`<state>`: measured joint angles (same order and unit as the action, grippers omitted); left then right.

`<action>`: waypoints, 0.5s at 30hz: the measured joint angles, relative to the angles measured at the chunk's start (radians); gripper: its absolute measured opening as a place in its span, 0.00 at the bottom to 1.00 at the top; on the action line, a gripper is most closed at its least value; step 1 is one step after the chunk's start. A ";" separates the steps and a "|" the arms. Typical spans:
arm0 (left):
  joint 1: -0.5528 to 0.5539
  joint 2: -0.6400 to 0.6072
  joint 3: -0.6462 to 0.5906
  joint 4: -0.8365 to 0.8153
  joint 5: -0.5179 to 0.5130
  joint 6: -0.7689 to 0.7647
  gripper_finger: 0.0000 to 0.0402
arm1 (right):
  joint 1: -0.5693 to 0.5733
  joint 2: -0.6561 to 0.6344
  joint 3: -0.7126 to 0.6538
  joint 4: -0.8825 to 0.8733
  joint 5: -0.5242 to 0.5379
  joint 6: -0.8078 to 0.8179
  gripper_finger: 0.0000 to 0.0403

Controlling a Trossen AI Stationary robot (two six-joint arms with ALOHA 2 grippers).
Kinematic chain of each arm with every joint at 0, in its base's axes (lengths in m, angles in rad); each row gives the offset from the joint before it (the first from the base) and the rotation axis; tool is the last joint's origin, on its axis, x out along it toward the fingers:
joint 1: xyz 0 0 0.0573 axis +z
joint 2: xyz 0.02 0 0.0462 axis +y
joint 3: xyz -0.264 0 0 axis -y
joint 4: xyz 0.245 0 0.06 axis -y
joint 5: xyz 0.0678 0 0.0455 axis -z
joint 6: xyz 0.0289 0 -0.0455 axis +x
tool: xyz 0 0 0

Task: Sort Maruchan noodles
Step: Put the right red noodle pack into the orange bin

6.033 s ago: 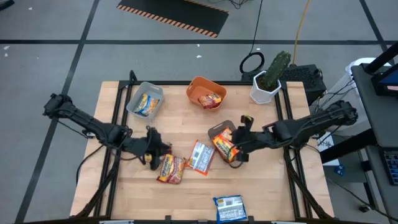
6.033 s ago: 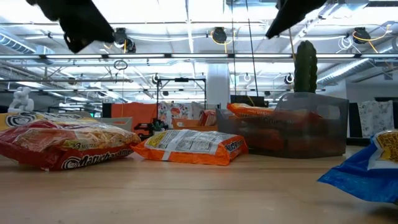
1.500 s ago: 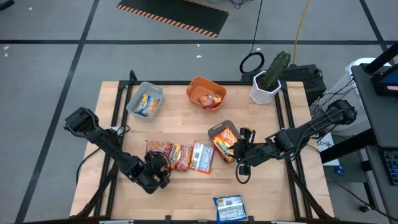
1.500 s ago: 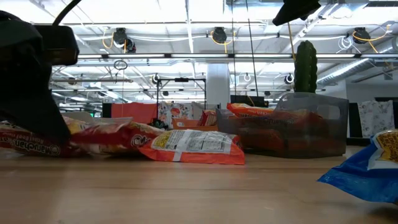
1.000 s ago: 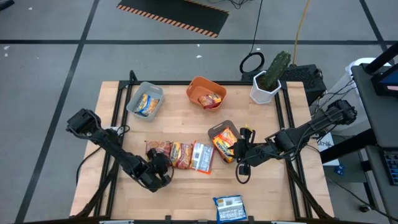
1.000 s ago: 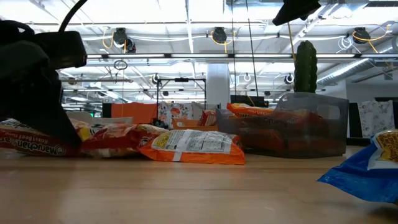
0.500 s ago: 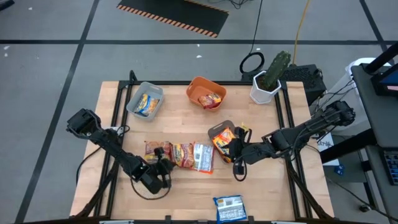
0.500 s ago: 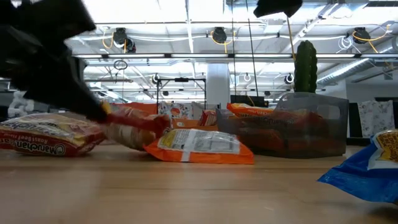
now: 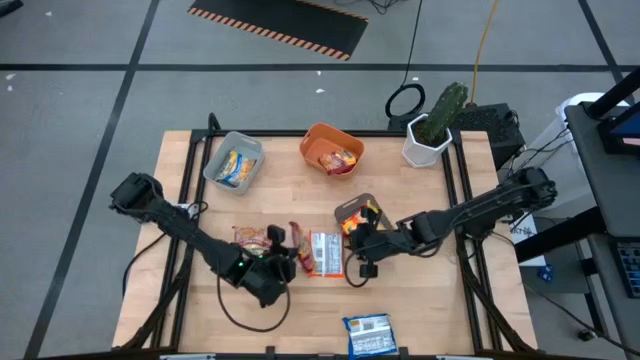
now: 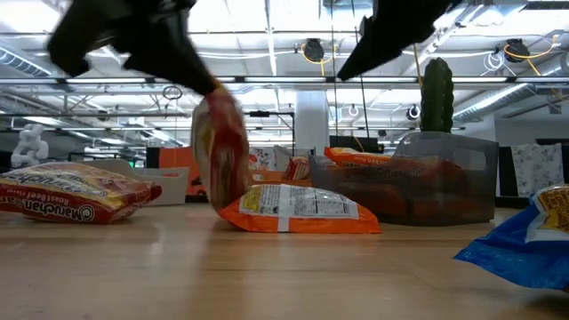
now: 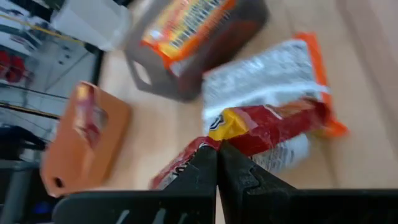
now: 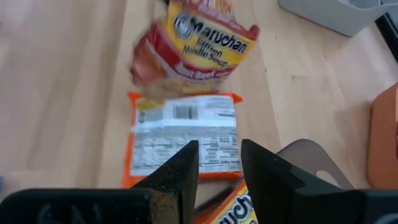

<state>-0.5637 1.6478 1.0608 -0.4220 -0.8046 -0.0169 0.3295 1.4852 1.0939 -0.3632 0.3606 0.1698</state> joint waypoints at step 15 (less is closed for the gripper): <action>0.085 0.000 0.143 0.005 0.018 0.485 0.00 | -0.048 0.072 0.000 0.000 -0.077 -0.101 0.29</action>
<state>-0.4784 1.6474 1.2042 -0.4169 -0.7862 0.4683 0.2817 1.5568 1.0939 -0.3629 0.2832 0.0691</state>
